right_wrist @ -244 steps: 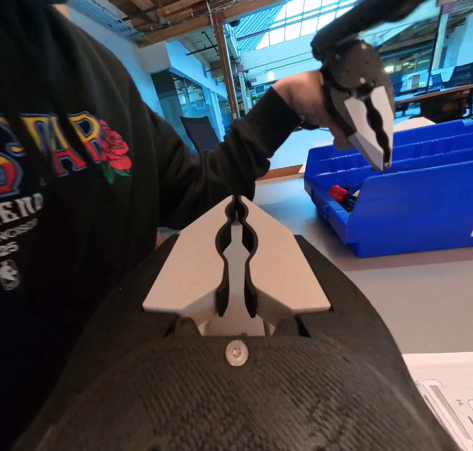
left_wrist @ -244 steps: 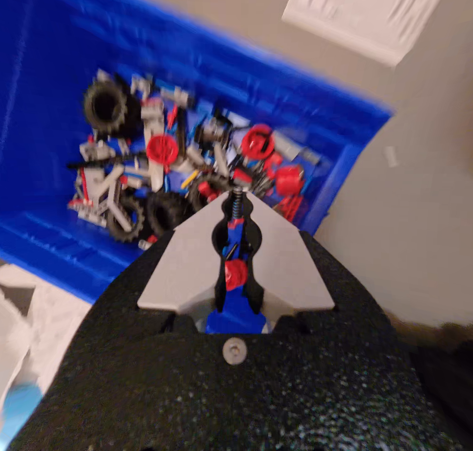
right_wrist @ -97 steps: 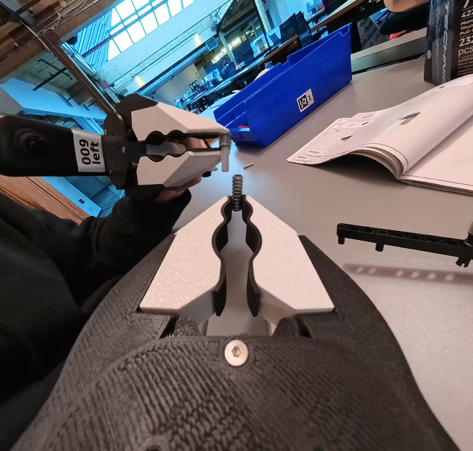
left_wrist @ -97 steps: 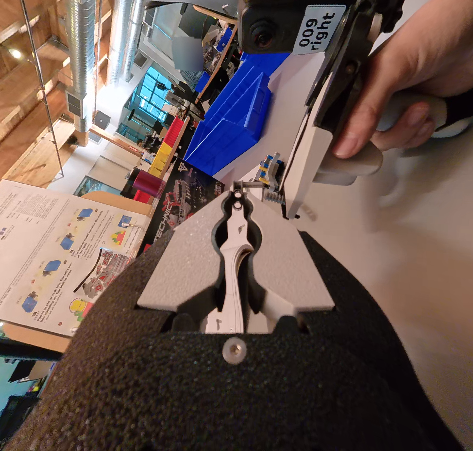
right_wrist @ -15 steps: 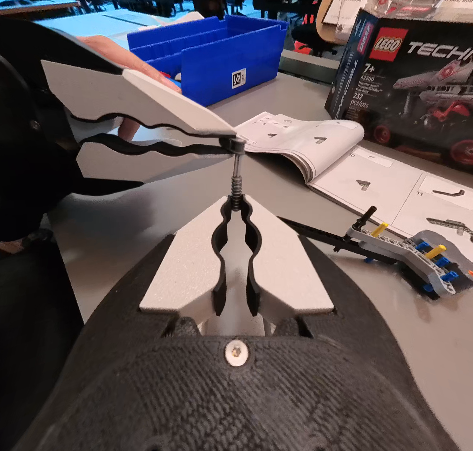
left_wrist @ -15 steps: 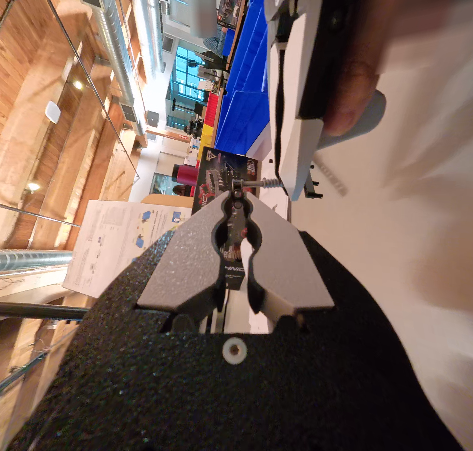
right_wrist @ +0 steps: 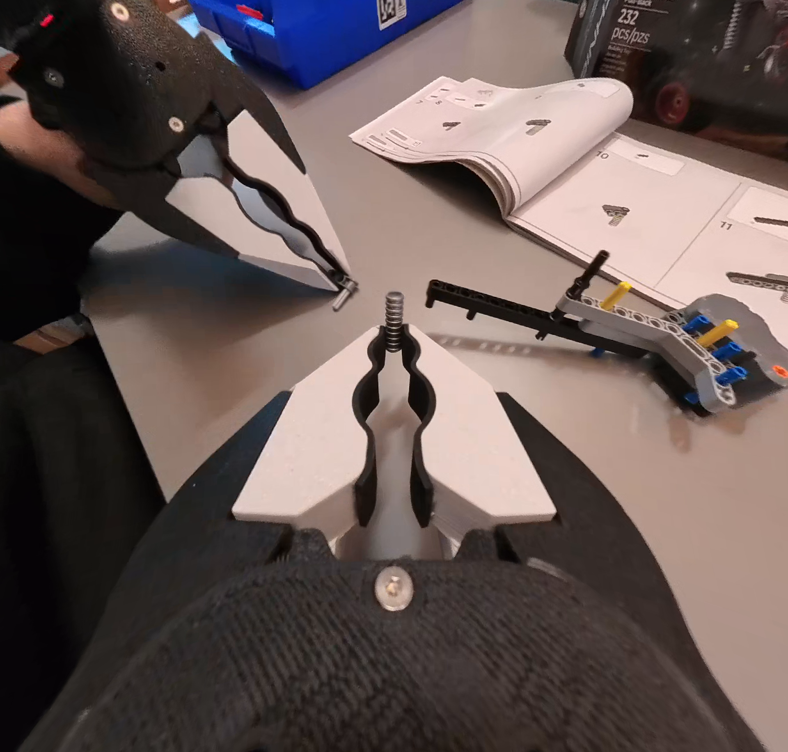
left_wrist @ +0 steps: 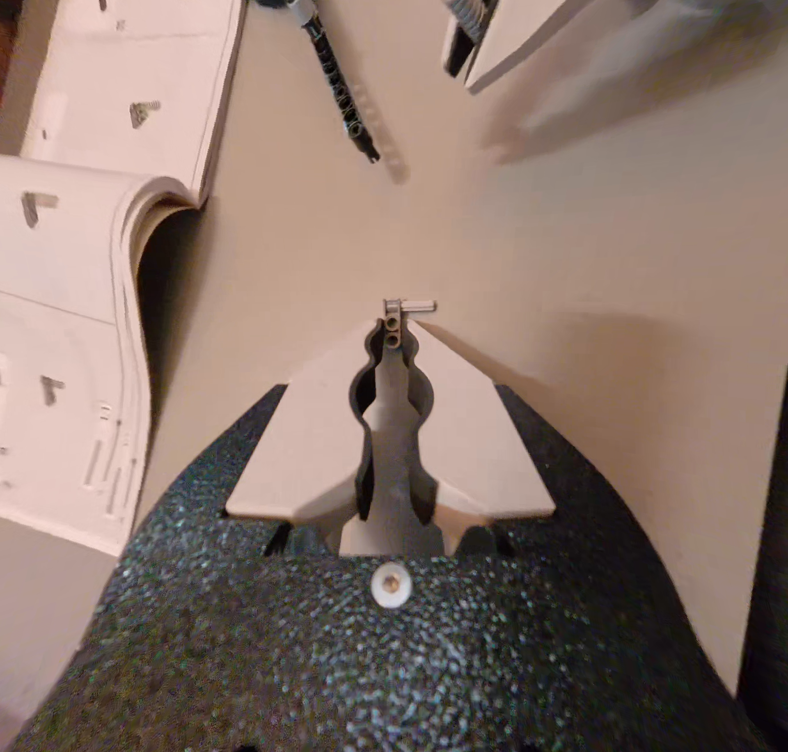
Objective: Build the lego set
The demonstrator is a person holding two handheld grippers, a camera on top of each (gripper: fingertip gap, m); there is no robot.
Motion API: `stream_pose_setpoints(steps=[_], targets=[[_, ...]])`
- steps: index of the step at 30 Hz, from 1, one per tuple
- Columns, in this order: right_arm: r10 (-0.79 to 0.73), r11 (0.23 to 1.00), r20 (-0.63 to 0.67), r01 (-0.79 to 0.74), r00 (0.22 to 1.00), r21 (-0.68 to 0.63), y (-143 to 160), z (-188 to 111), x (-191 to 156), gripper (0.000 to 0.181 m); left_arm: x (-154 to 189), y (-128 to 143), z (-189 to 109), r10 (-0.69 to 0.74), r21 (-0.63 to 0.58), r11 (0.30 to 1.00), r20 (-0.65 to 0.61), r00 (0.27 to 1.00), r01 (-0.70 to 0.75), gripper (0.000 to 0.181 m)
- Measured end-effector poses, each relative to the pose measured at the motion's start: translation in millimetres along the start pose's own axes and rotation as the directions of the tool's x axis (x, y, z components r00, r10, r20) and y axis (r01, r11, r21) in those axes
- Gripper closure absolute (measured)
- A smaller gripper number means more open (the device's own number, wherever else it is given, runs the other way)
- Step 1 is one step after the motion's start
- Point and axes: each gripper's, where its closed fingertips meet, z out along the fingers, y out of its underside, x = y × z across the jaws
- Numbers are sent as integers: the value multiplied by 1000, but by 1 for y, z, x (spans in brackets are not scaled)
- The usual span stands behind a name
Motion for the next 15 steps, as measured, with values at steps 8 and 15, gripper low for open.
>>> stream_pose_setpoints(steps=[8, 15], targets=[[-1, 1000, 23, 1, 1000, 21, 1, -5, 4, 177, -4, 6, -4, -131, 12, 991, -103, 986, 133, 154], [-69, 994, 35, 65, 997, 85, -7, -10, 3, 177, -10, -6, -18, -121, 28, 990, -337, 934, 138, 155]])
